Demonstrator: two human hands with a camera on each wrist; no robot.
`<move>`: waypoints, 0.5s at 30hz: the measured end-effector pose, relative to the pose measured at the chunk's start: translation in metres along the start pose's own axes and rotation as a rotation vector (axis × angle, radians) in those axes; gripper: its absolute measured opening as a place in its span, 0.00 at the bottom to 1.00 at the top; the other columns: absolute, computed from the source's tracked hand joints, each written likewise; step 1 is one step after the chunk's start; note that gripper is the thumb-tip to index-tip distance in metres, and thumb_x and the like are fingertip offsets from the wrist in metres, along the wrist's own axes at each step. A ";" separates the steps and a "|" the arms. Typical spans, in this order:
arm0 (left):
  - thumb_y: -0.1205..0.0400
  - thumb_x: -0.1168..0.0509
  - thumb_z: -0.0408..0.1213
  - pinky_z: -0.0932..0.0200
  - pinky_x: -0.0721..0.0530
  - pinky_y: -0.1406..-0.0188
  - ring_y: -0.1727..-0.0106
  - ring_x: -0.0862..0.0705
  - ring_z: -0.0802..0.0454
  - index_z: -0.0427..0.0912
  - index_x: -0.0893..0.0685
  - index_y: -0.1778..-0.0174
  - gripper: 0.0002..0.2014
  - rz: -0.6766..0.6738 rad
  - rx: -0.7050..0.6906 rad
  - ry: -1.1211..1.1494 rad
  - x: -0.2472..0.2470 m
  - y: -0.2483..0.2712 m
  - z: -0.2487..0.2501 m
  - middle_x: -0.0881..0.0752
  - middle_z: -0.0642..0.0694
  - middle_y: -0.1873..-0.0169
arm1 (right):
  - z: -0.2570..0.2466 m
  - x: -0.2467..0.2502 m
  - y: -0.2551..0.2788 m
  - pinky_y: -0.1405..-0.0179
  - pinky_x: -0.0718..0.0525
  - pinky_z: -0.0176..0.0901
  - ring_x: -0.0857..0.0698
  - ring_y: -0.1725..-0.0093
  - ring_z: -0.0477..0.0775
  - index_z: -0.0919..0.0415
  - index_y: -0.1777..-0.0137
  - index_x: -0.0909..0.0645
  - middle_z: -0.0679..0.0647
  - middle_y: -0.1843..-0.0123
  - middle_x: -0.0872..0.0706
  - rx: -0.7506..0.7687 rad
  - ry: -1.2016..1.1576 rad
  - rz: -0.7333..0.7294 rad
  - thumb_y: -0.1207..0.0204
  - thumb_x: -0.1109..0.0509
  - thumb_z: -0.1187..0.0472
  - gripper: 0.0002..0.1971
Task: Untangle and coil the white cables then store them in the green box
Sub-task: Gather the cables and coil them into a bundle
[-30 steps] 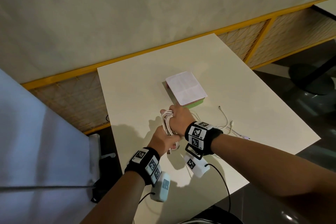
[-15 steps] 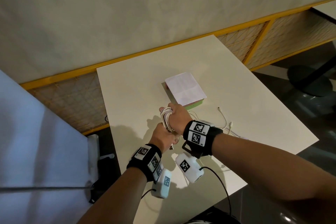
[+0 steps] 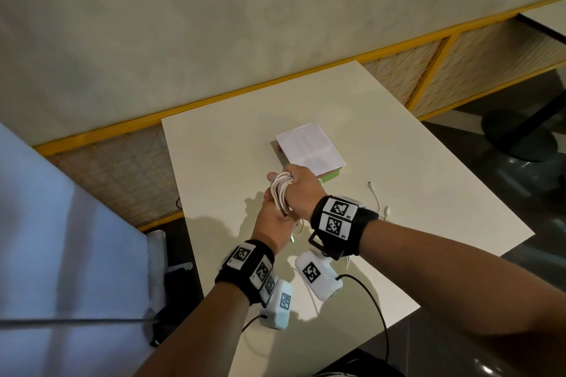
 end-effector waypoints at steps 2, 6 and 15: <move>0.22 0.35 0.21 0.78 0.24 0.79 0.70 0.22 0.64 0.30 0.22 0.37 0.17 0.026 -0.010 0.006 0.002 -0.001 0.001 0.20 0.50 0.66 | -0.002 0.001 0.000 0.67 0.13 0.57 0.09 0.61 0.59 0.63 0.63 0.27 0.52 0.58 0.11 0.015 0.030 -0.019 0.28 0.38 0.73 0.06; 0.23 0.33 0.23 0.70 0.24 0.80 0.72 0.22 0.53 0.37 0.20 0.53 0.07 -0.017 0.000 -0.019 0.006 -0.003 0.001 0.20 0.51 0.72 | -0.001 0.000 -0.004 0.68 0.14 0.56 0.09 0.56 0.64 0.65 0.59 0.26 0.45 0.58 0.12 0.011 -0.021 -0.031 0.29 0.38 0.74 0.04; 0.21 0.34 0.22 0.58 0.17 0.58 0.63 0.15 0.52 0.47 0.16 0.66 0.15 -0.129 0.004 0.148 0.007 -0.003 0.000 0.11 0.54 0.74 | -0.001 -0.001 -0.009 0.75 0.12 0.48 0.12 0.59 0.65 0.62 0.59 0.29 0.51 0.57 0.13 0.007 -0.036 -0.064 0.23 0.41 0.72 0.06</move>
Point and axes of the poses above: each hand's wrist, its own y-axis away from the middle knuckle, its own x-axis out of the back of the hand, z = x × y, the point moved 3 cm from there along -y, towards the middle knuckle
